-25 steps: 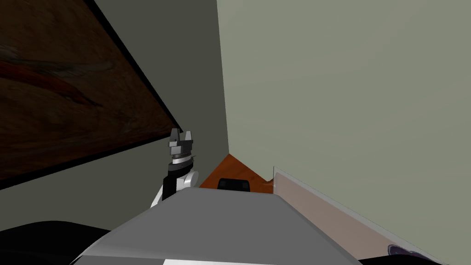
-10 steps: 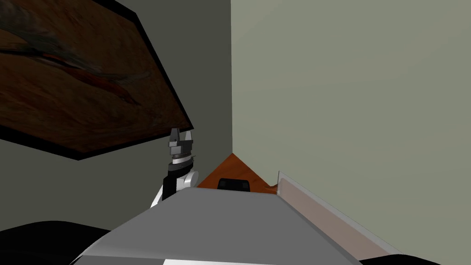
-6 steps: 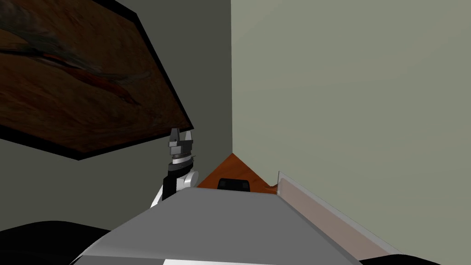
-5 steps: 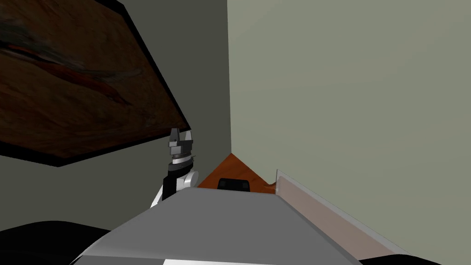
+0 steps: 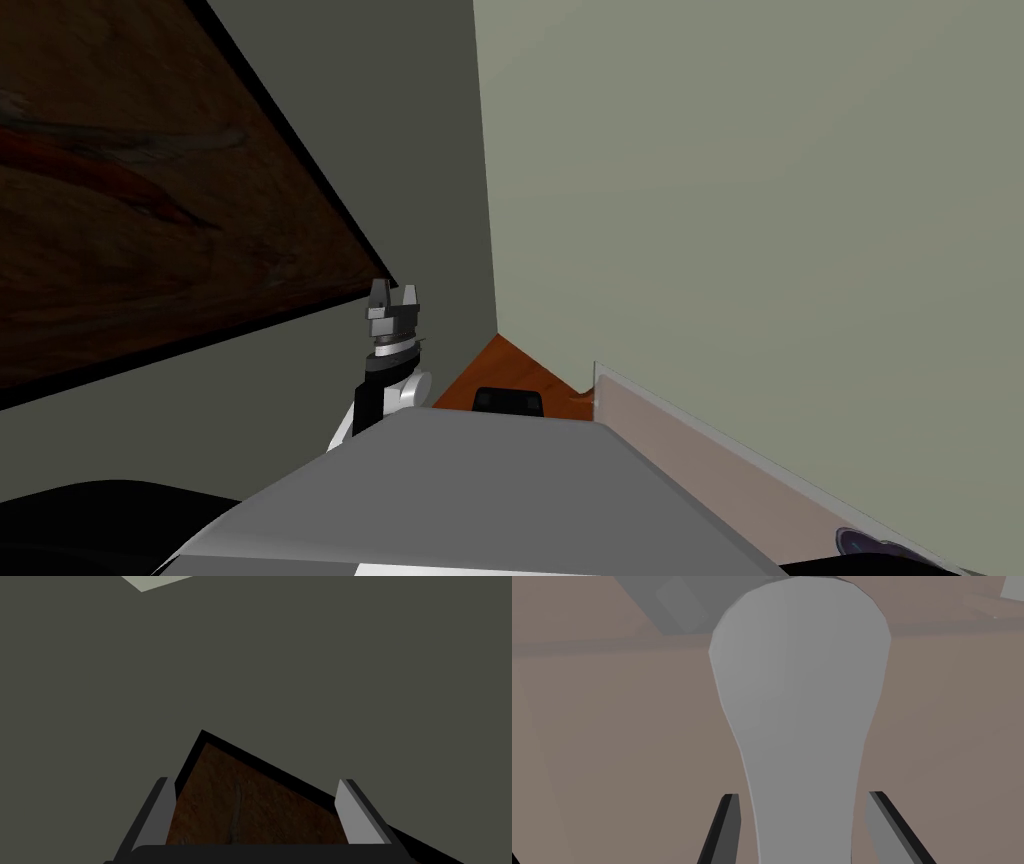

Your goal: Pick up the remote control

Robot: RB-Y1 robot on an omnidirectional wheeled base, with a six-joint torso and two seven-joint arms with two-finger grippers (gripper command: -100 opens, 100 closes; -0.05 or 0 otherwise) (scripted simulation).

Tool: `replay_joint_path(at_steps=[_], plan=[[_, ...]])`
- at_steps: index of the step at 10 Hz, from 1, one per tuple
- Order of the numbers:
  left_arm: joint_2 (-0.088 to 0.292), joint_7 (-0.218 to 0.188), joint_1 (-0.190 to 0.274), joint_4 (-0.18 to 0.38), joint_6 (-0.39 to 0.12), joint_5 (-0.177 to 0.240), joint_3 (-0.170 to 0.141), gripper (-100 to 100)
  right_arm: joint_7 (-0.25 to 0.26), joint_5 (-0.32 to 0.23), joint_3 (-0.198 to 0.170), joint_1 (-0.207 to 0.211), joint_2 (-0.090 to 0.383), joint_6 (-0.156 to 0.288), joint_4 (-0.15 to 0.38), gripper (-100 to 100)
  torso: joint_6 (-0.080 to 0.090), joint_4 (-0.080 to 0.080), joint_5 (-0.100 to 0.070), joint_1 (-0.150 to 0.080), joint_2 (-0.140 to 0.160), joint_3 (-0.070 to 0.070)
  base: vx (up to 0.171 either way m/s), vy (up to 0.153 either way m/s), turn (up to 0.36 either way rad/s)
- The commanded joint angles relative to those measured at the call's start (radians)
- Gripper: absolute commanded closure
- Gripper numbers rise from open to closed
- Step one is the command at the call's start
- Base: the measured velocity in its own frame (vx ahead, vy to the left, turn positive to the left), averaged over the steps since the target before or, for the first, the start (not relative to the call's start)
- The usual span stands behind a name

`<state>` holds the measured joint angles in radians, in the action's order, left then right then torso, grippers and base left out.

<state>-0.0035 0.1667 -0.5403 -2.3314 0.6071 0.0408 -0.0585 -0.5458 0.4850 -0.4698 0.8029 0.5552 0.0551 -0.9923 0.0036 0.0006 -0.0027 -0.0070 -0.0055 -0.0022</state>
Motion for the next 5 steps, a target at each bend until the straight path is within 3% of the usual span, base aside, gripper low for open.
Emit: replay_joint_path(at_steps=[1, 3, 4, 5], plan=[[0.0, 0.0, 0.0, 0.0, 0.0, 0.0, 0.0, 0, 0.05, 0.016, 0.008, -0.004, 0.007, 0.032, -0.012, 100, 0.0, 0.0, 0.0, 0.0, 0.0, 0.0, 0.014, 0.011, -0.02], [0.0, 0.0, 0.0, 0.0, 0.0, 0.0, 0.0, 0, 0.098, 0.016, 0.008, -0.004, 0.007, 0.032, -0.012, 100, -0.001, 0.0, 0.0, 0.0, 0.001, 0.0, 0.002, 0.002, 0.006], [0.0, 0.0, 0.0, 0.0, 0.0, 0.0, 0.0, 0, 0.131, 0.066, 0.059, -0.022, 0.013, 0.083, -0.032, 100, -0.001, 0.0, 0.0, 0.0, 0.001, 0.001, 0.022, 0.0, -0.341], [0.0, 0.0, 0.0, 0.0, 0.0, 0.0, 0.0, 0, 0.161, 0.077, 0.059, -0.022, 0.013, 0.099, -0.032, 100, 0.0, 0.0, 0.0, 0.0, 0.0, 0.0, 0.036, 0.017, -0.257]])
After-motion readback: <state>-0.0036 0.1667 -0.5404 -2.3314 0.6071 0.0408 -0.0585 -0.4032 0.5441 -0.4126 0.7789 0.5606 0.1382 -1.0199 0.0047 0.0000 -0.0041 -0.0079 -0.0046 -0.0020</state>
